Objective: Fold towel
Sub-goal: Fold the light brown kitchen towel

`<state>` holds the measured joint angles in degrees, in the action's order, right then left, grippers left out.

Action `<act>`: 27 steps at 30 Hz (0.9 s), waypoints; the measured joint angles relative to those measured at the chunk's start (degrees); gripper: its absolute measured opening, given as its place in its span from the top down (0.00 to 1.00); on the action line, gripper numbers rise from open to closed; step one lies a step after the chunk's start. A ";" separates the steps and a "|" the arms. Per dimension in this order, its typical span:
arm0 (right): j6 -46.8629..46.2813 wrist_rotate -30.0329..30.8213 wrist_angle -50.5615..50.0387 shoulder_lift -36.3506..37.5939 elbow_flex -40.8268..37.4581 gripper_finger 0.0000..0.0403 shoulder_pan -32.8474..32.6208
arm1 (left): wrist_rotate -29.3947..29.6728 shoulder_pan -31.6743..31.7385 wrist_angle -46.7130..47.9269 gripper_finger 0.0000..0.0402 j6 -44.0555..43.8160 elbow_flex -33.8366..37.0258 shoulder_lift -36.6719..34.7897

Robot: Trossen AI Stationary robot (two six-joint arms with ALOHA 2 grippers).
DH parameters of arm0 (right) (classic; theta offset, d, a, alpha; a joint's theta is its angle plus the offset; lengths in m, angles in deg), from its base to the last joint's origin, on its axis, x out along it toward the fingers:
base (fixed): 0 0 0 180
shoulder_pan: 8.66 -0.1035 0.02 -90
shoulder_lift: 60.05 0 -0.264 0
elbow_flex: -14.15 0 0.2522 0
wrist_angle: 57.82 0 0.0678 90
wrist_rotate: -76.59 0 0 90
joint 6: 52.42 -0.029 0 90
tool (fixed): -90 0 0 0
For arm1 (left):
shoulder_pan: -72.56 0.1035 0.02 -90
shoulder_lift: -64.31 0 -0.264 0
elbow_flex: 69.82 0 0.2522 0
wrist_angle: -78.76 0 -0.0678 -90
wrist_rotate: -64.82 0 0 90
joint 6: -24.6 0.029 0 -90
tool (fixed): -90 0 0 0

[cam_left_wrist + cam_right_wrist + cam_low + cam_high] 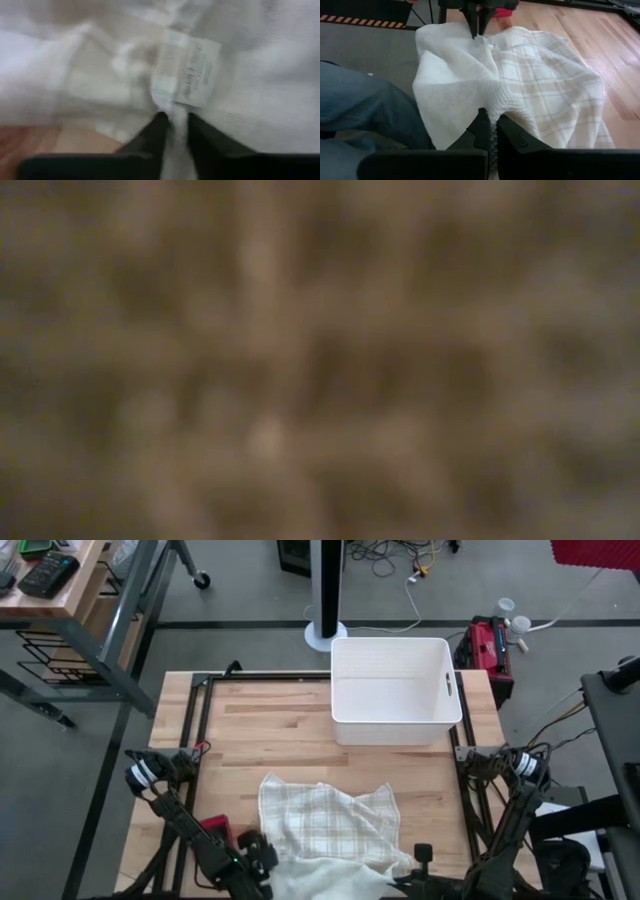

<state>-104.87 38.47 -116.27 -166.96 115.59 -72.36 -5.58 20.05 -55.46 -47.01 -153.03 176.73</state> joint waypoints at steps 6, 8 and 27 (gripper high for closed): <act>0.66 0.02 -0.02 0.00 0.00 1.00 0.00 | -2.54 -2.00 4.72 0.98 1.38 -5.29 0.52; 0.66 0.02 -0.05 0.00 0.00 1.00 0.00 | -2.11 -2.81 8.84 0.99 0.35 -8.09 0.48; -10.75 0.02 -16.81 0.87 8.89 1.00 -0.02 | -0.98 -7.16 39.54 1.00 -8.20 -28.28 0.28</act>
<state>-115.62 38.49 -133.08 -166.10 124.48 -72.38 -6.56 12.90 -15.92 -55.21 -181.31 177.01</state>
